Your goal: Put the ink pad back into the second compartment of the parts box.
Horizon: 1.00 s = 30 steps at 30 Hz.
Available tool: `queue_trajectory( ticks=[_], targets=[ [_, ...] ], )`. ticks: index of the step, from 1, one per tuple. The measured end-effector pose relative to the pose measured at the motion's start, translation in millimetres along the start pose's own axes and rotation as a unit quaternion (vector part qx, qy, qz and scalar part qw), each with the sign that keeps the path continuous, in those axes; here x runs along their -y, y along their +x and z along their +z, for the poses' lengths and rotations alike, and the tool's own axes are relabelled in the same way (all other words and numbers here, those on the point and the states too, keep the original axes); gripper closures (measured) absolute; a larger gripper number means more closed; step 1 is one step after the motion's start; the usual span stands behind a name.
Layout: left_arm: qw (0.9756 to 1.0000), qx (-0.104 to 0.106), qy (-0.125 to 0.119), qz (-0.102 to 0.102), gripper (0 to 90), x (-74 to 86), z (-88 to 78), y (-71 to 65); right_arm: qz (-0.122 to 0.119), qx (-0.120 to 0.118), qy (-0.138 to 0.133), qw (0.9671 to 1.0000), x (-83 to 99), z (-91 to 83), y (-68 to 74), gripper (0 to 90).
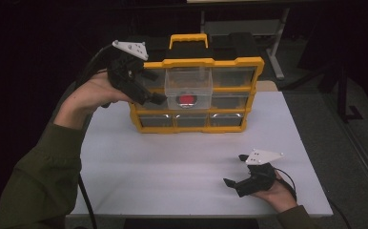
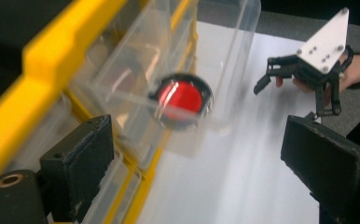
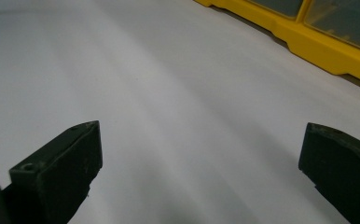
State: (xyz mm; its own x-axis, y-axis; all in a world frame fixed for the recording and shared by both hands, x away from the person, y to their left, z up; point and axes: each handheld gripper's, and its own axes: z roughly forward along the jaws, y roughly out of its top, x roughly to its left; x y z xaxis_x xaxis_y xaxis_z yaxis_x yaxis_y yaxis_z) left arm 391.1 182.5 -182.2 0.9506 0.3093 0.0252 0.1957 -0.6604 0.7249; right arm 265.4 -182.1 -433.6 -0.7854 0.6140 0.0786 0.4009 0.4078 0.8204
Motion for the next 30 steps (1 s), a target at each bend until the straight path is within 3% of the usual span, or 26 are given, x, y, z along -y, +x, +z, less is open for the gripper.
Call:
queue_trajectory(
  ticks=[9,16,30],
  targets=[
    [0.9998,-0.014,-0.001,-0.015,1.2,36.1,2.8,-5.2,-0.002,0.000,0.001,1.0000,-0.1,1.4,0.1,0.0],
    [0.9991,-0.026,-0.016,-0.029,0.0,65.3,9.3,-9.7,-0.003,0.000,0.001,1.0000,0.1,1.3,-0.2,0.0],
    [0.9980,-0.039,-0.032,-0.038,0.0,120.4,37.9,-28.4,-0.002,0.001,0.001,1.0000,0.2,1.0,-0.5,0.0]
  ],
)
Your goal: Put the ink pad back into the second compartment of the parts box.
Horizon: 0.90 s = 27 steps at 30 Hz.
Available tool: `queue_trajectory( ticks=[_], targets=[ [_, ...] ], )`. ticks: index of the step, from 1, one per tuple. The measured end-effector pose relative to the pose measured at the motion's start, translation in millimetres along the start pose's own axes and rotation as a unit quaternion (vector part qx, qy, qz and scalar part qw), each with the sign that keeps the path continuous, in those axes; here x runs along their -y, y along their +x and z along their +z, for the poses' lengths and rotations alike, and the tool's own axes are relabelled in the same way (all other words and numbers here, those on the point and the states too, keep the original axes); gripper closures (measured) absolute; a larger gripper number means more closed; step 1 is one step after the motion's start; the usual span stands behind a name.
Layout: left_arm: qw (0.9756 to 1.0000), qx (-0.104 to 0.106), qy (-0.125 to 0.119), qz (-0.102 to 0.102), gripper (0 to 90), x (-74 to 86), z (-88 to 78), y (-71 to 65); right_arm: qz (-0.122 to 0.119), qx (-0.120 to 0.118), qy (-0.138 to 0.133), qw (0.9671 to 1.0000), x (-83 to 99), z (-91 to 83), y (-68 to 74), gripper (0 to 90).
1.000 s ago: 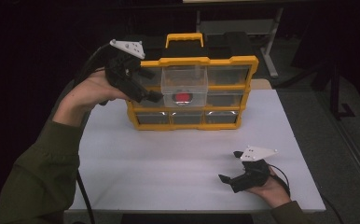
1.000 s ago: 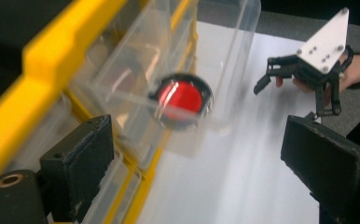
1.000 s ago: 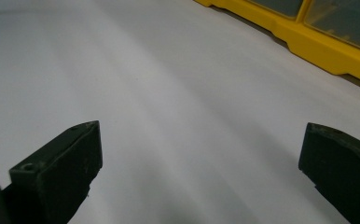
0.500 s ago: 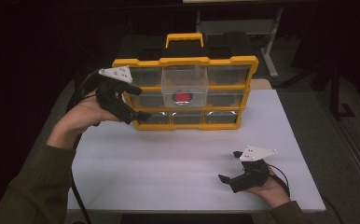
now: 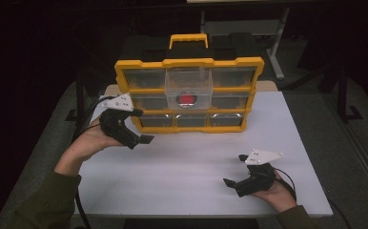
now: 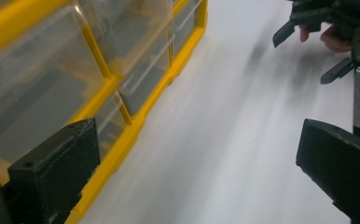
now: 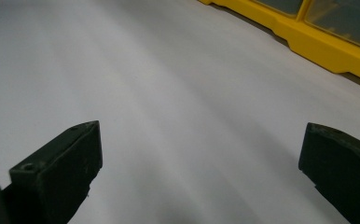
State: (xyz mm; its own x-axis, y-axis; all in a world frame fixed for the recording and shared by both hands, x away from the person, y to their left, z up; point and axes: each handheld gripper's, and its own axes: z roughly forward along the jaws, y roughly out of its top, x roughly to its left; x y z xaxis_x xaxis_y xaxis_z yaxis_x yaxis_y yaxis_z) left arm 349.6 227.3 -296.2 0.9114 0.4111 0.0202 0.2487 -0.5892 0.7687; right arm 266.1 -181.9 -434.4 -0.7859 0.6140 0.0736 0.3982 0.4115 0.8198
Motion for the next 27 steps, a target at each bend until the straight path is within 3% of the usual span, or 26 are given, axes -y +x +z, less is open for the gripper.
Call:
queue_trajectory(
  ticks=[9,27],
  targets=[
    [0.9998,-0.003,-0.014,-0.010,0.0,37.9,16.3,-14.4,0.000,0.000,0.001,1.0000,0.5,0.4,-0.5,0.0],
    [0.9989,-0.013,-0.034,-0.028,0.0,98.9,39.3,-29.5,0.001,0.002,0.002,1.0000,1.7,-0.7,0.4,0.0]
  ],
)
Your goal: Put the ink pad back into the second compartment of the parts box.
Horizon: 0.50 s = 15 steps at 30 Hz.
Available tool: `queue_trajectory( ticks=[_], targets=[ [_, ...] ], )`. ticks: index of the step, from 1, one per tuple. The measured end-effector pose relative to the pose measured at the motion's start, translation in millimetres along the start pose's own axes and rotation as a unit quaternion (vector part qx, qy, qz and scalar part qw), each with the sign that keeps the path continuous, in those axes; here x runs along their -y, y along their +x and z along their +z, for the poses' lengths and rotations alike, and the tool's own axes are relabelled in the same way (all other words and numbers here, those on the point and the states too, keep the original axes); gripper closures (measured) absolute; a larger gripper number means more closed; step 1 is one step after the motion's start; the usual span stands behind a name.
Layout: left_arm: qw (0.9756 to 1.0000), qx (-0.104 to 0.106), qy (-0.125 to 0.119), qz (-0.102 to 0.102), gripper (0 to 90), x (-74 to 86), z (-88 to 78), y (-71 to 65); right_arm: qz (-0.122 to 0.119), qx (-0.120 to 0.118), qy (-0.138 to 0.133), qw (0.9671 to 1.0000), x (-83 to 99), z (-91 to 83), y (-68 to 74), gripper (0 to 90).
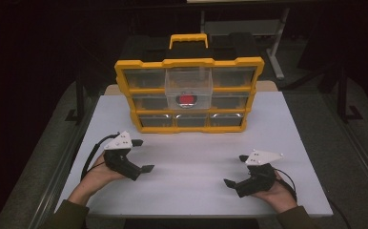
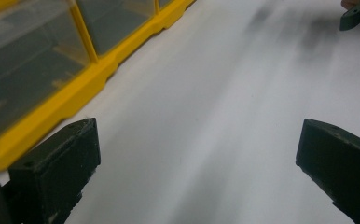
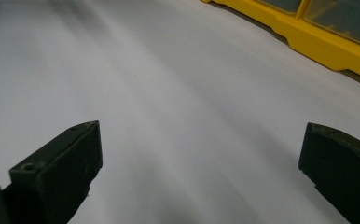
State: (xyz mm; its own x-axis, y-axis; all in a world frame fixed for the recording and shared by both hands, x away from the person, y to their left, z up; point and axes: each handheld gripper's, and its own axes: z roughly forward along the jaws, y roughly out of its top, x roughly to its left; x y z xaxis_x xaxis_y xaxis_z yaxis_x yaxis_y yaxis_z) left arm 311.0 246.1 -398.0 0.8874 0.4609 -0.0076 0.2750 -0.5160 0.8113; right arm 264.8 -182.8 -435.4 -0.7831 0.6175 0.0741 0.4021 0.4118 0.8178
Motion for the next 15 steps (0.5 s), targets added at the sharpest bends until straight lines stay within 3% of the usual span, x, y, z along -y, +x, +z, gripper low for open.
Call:
queue_trajectory(
  ticks=[15],
  targets=[
    [0.9996,-0.020,-0.015,-0.010,0.0,38.3,1.8,-8.2,-0.001,0.000,0.001,1.0000,1.0,-1.0,0.6,0.0]
  ],
)
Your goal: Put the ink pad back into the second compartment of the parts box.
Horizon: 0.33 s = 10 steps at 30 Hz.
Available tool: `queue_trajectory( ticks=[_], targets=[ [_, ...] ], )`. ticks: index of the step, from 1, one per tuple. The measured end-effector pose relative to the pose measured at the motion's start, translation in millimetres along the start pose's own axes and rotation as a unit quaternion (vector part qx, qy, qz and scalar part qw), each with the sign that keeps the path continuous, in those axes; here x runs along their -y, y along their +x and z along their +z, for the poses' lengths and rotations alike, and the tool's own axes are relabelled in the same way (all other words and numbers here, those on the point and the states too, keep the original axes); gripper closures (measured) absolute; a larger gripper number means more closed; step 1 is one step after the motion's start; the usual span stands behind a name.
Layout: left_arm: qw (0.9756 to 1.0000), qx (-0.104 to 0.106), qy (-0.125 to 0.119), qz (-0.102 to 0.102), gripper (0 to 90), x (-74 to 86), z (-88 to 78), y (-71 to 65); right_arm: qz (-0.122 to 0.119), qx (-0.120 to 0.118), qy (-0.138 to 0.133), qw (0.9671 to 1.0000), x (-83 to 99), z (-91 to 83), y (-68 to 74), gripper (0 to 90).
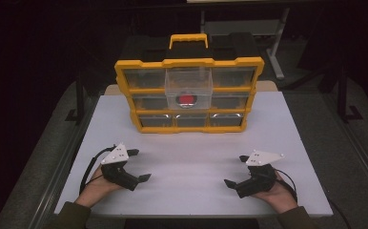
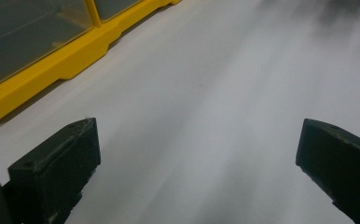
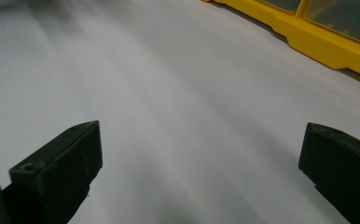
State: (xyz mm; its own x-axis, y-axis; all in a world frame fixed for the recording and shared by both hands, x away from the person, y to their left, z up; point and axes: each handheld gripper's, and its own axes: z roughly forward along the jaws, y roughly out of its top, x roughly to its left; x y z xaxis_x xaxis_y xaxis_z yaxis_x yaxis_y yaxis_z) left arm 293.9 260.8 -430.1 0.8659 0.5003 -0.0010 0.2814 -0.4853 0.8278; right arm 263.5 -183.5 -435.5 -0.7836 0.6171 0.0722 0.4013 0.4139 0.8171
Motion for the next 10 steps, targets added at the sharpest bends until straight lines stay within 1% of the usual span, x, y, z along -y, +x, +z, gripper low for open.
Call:
queue_trajectory(
  ticks=[2,4,6,8,10],
  targets=[
    [1.0000,-0.002,-0.002,0.000,0.0,1.8,0.5,0.3,0.000,0.000,0.001,1.0000,0.2,0.1,0.0,0.0],
    [1.0000,0.002,-0.004,-0.003,0.0,3.1,0.9,0.6,0.000,0.000,0.001,1.0000,0.3,0.0,0.0,0.0],
    [1.0000,-0.001,-0.003,0.001,0.0,3.1,1.2,0.1,0.000,0.001,0.000,1.0000,0.4,-0.4,0.2,0.0],
    [1.0000,0.000,-0.003,0.002,0.0,2.9,1.2,0.2,0.001,0.001,0.001,1.0000,0.7,-0.2,0.1,0.0],
    [1.0000,-0.003,0.004,0.004,0.0,3.4,2.0,0.0,0.001,0.002,0.004,1.0000,1.5,0.3,-0.5,0.0]
  ],
)
